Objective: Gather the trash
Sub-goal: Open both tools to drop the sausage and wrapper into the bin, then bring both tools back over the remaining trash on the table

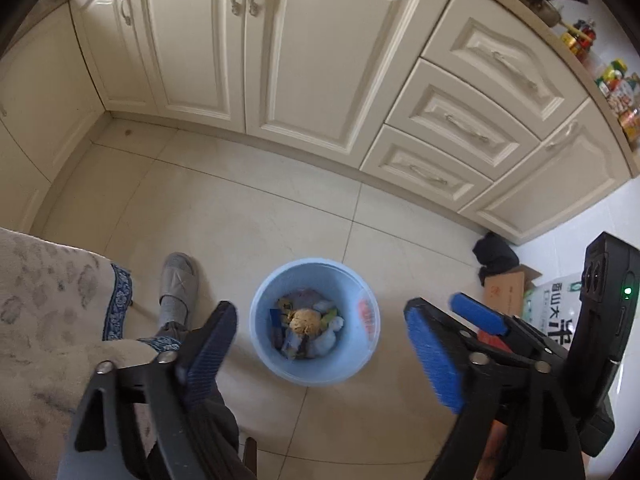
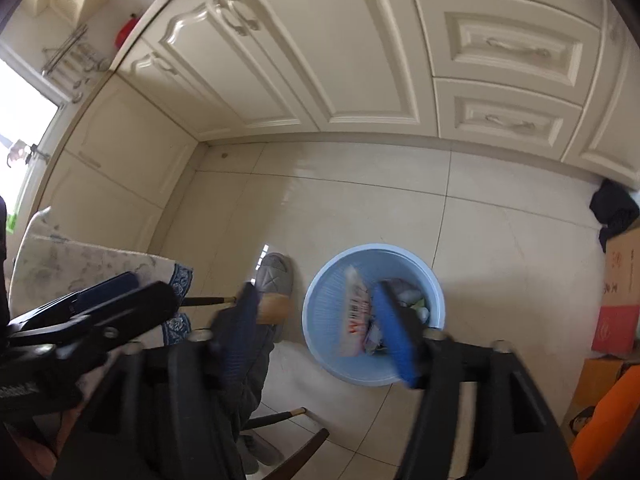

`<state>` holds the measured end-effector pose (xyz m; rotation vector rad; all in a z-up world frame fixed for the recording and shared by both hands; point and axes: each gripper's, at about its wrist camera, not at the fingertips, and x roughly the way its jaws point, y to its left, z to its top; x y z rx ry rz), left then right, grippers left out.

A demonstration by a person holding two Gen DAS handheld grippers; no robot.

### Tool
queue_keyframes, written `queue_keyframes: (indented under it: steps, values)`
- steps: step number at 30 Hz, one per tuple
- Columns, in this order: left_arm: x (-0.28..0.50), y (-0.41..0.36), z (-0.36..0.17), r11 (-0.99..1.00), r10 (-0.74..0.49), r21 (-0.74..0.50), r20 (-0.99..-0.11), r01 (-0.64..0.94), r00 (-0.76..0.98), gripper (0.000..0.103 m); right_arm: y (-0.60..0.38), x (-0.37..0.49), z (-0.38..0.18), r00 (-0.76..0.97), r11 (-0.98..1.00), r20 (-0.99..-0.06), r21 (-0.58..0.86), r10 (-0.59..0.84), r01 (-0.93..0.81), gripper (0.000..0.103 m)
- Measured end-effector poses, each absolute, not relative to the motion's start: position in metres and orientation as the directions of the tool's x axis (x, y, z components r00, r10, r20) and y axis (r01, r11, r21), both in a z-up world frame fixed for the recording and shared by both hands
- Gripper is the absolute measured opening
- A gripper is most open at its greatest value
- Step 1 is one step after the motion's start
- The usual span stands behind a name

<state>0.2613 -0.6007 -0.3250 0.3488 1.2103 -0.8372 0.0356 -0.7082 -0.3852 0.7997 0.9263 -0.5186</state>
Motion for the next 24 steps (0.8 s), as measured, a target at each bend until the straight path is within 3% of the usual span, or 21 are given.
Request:
queue_keyframes:
  steps: [2,5,13,24]
  values:
    - [0.260,-0.604,-0.325,0.671,-0.368,-0.163,-0.920,0.724,0.134,0.096,-0.711,0.030,-0.387,0.522,0.593,-0.850,0.386,-0.069,0.707,0.093]
    - [0.254,-0.607,-0.322,0.675,-0.369,-0.149,-0.916,0.722,0.156,0.097,-0.713,0.022,-0.387,0.523,0.560,-0.848,0.393,-0.086,0.729,0.103]
    - [0.219,-0.588,-0.293,0.662,-0.414,-0.133,-0.885,0.738,0.212,0.100,-0.707,0.015,-0.367,0.543,0.543,-0.832,0.406,-0.113,0.735,0.103]
    - [0.197,-0.477,-0.206,0.667,-0.536,-0.153,-0.779,0.730,0.326,0.101,-0.664,0.037,-0.293,0.617,0.621,-0.771,0.407,-0.160,0.670,0.103]
